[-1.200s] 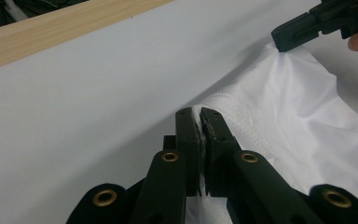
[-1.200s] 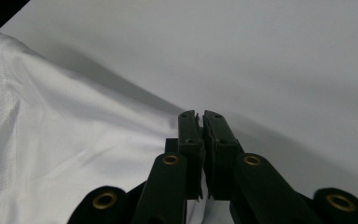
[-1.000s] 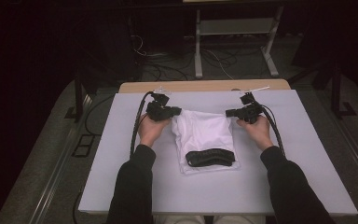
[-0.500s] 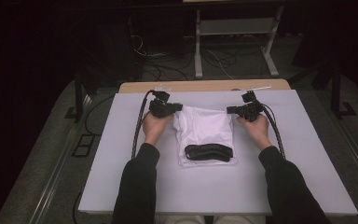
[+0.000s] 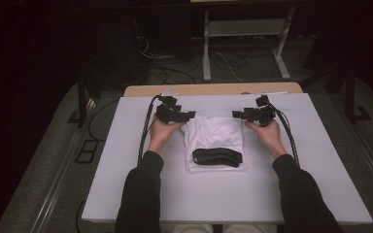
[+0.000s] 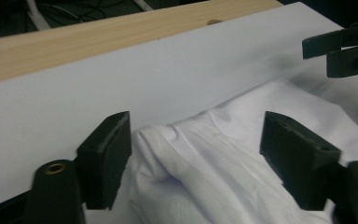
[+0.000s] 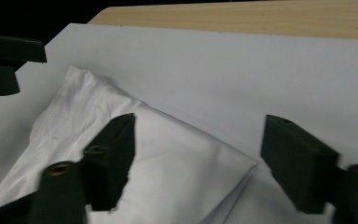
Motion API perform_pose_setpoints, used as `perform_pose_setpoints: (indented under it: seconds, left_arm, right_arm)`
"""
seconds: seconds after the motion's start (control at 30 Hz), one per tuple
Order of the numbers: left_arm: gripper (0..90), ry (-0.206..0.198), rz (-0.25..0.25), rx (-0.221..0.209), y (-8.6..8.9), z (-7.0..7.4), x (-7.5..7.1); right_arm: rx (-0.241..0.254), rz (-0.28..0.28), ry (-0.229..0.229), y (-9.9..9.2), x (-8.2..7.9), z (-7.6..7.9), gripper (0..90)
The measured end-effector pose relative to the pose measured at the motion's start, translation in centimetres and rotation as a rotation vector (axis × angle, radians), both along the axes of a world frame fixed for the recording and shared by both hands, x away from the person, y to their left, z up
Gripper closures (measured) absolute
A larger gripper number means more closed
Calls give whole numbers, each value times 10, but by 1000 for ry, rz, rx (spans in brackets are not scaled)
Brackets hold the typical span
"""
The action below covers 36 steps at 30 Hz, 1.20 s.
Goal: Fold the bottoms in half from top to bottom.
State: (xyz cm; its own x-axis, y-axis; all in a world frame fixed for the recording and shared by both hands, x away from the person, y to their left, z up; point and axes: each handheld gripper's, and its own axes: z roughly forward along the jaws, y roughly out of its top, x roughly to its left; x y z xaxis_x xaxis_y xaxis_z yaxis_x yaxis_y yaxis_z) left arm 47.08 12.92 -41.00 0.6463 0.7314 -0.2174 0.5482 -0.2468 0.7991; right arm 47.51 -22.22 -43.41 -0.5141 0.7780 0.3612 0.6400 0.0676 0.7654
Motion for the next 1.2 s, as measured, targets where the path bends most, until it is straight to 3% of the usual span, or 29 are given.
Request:
perform_pose_setpoints:
  seconds: [0.13,0.17,0.27,0.47,0.77,1.2]
  left_arm:
    - [92,-7,-18,-27,4,3,-9]
    - [70,-8,-17,-47,6,4,-11]
    - [1,-8,-18,-85,10,7,-16]
    - [0,-19,-12,-83,17,13,-26]
    - [0,-25,-16,-114,25,17,-38]
    - [0,-55,-36,-98,33,25,-57]
  right_arm:
    - [-1,20,-24,-4,-9,7,7]
    - [-8,23,-24,-4,-11,9,0]
    - [-34,42,-37,-7,-18,14,0]
    - [-56,74,-48,-14,-32,23,0]
    - [-77,90,-59,-23,-48,32,0]
    - [-76,112,-73,-31,-68,38,0]
